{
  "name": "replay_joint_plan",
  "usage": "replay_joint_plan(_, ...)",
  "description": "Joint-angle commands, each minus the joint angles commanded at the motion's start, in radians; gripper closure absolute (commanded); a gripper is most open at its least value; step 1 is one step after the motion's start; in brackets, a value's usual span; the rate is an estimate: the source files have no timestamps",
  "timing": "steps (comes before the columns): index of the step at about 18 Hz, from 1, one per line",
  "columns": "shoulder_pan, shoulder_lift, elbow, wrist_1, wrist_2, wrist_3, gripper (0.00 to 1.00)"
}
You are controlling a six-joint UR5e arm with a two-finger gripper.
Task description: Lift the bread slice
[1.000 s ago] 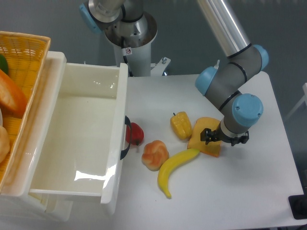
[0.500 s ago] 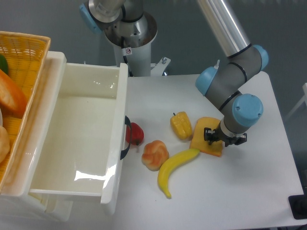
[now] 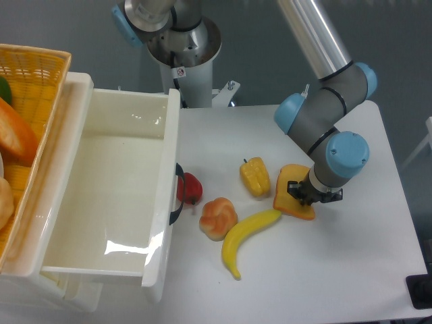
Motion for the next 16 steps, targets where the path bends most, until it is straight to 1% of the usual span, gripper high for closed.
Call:
replay_joint_plan(4, 0.003, 0.015, 0.014, -0.002, 0.002, 0.015, 1.0)
replay_joint_plan(8, 0.011, 0.051, 0.049, -0.006, 0.005, 0.092, 1.0)
replay_joint_plan(10, 0.021, 0.063, 0.084, -0.011, 0.005, 0.116, 1.0)
replay_joint_plan(11, 0.023, 0.064, 0.104, -0.011, 0.005, 0.152, 1.0)
replay_joint_plan(12, 0.025, 0.066, 0.138, -0.014, 0.003, 0.184, 1.0)
replay_joint_plan(16, 0.046, 0.074, 0.245, -0.073, 0.003, 0.398, 1.0)
